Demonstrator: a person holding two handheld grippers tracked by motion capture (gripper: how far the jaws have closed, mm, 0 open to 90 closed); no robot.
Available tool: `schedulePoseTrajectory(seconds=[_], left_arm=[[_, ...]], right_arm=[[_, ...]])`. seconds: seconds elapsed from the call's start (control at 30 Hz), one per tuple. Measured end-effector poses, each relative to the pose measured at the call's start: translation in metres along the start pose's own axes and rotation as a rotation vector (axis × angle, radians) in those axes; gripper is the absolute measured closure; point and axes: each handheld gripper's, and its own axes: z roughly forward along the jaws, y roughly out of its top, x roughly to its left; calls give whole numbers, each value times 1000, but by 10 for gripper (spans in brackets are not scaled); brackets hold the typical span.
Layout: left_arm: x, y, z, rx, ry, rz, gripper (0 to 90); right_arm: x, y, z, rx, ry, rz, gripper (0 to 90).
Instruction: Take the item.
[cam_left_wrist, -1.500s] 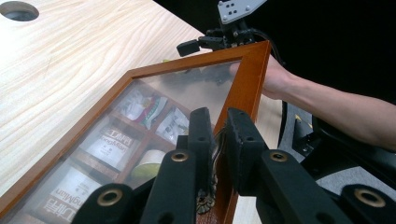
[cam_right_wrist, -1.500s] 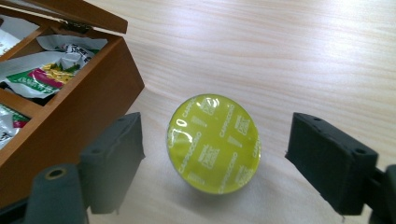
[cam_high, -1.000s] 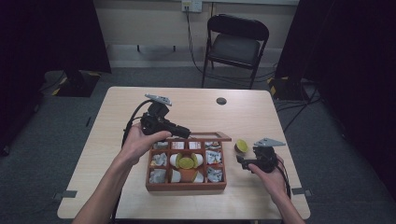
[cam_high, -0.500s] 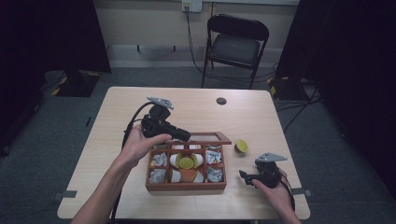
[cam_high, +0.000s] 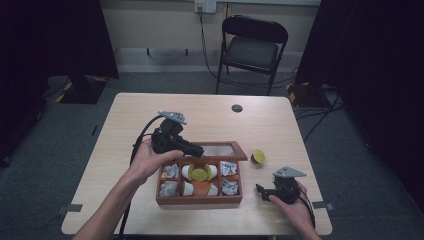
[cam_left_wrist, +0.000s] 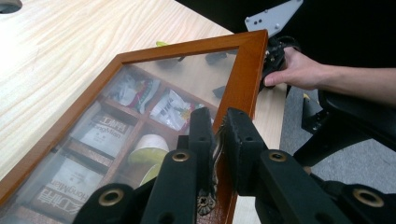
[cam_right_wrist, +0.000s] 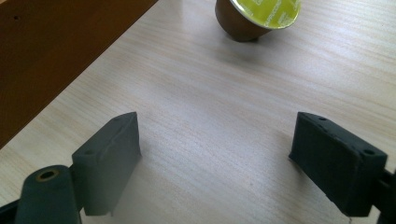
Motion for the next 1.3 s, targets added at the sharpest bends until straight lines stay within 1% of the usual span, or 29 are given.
schedulePoseTrajectory(seconds=[0.07, 0.1, 0.13, 0.17, 0.23, 0.3, 0.37, 0.43, 0.5, 0.57, 0.63, 0.77, 0.8, 0.83, 0.87, 0.9, 1.1, 1.23, 1.3], left_arm=[[0, -1, 1, 15, -10, 3, 815], [-1, -2, 2, 14, -10, 6, 815], [-1, -2, 2, 26, -9, 22, 815], [-2, -3, 3, 27, -8, 22, 816], [-3, -4, 4, 38, -7, 36, 816], [-4, -5, 5, 30, -3, 40, 817], [-5, -6, 6, 41, -6, 46, 818], [-7, -7, 8, 67, -9, 56, 818], [-8, -8, 10, 76, -6, 67, 819], [-9, -9, 10, 73, -1, 76, 819], [-9, -9, 11, 81, 1, 87, 820], [-11, -11, 12, 88, 0, 96, 821], [-11, -11, 12, 94, 2, 106, 821], [-12, -12, 13, 93, 5, 99, 821], [-12, -12, 14, 102, 7, 114, 821], [-14, -13, 15, 112, 7, 120, 822], [-16, -17, 18, 123, 12, 138, 822], [-17, -21, 21, 117, 8, 142, 823], [-18, -24, 24, 134, 9, 147, 823]], right_arm=[[0, 0, 0, 0, 0, 0, 149], [0, 0, 0, 0, 0, -1, 149], [0, 0, 0, 1, 0, -1, 149], [0, 0, 0, 1, 0, -1, 149], [0, 0, 0, 1, 0, -1, 149], [0, 0, 0, 1, 0, -1, 148], [0, 0, 0, 1, -1, -1, 149], [0, 0, 0, 1, 0, -1, 149], [0, 0, 0, 0, -1, 0, 148], [0, 0, 0, 2, -2, -1, 146], [0, 0, 0, 2, -2, -1, 146], [0, 0, 0, 2, -2, -1, 146], [0, 0, 0, 2, -2, -1, 146], [0, 0, 0, 2, -3, 0, 146], [0, 0, 0, 2, -2, -1, 146], [0, 0, 0, 2, -3, 0, 146], [0, 0, 1, 2, -3, -1, 144], [0, 1, 1, 2, -4, -1, 143], [0, 1, 1, 2, -5, 0, 143]])
